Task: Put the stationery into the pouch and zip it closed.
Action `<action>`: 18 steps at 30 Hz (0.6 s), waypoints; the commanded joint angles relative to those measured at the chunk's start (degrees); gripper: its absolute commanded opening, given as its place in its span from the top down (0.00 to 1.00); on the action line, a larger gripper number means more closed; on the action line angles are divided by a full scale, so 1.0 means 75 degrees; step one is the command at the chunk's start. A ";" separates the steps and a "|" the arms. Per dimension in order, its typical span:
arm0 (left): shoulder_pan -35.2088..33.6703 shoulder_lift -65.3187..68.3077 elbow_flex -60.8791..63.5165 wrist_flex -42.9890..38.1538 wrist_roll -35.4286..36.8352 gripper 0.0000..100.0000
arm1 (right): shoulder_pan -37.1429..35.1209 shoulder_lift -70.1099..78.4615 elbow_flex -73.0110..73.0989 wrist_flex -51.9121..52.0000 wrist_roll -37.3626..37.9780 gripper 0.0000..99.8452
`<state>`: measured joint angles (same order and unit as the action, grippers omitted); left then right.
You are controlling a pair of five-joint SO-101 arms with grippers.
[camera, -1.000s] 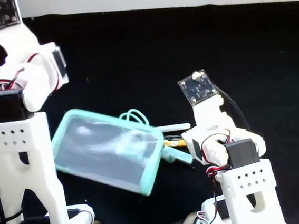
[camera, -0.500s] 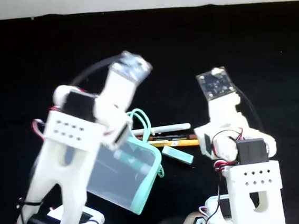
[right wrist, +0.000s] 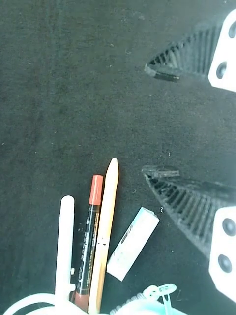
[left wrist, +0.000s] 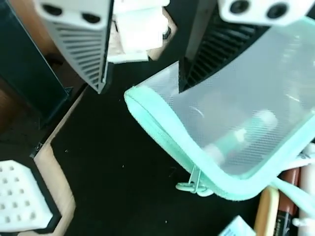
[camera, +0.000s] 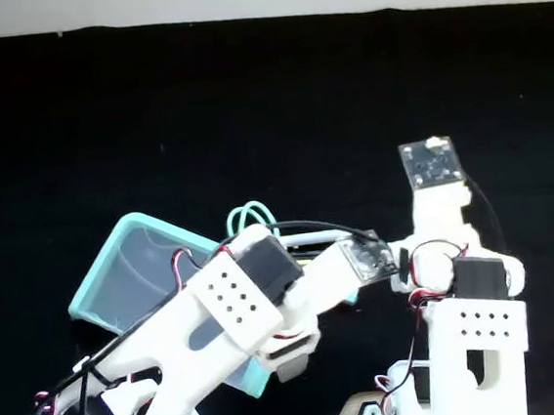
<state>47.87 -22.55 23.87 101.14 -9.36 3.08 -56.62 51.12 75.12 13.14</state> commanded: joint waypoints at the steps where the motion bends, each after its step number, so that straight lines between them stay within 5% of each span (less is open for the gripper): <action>1: 0.0147 -0.0006 0.0264 -0.0399 -0.0059 0.76 | 0.0041 -0.0100 -0.0041 -0.0111 0.0023 0.71; 13: 0.0053 -0.0018 0.1248 -0.1782 -0.0035 0.76 | 0.0522 -0.0111 -0.0018 -0.0205 0.0023 0.71; 18: -0.1178 -0.0100 0.1096 -0.1782 -0.0059 0.76 | 0.0768 -0.0111 -0.0088 -0.0217 0.0023 0.71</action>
<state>44.53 -22.55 33.54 88.40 -9.36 6.86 -56.62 51.21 74.24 13.14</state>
